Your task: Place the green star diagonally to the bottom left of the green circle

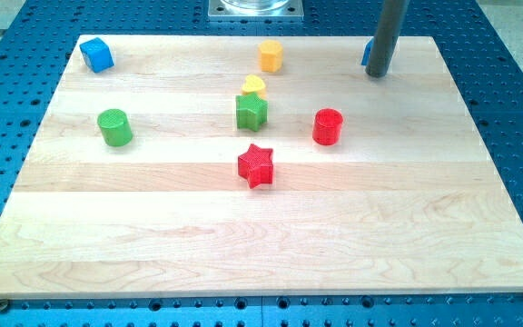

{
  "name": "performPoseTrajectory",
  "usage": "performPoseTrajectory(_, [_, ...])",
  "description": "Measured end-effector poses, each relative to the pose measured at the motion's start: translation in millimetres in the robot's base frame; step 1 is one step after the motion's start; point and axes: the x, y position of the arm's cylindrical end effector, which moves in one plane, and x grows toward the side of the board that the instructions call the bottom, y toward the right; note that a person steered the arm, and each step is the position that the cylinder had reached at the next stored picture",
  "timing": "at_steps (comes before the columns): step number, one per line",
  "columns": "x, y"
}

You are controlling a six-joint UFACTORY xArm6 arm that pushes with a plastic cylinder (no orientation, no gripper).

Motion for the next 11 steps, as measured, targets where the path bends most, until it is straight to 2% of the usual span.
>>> performPoseTrajectory(5, [85.1,-184.2])
performPoseTrajectory(6, [132.9,-240.2])
performPoseTrajectory(7, [158.3,-246.3])
performPoseTrajectory(8, [187.5,-306.4])
performPoseTrajectory(10, [188.0,-418.4])
performPoseTrajectory(11, [152.2,-408.0])
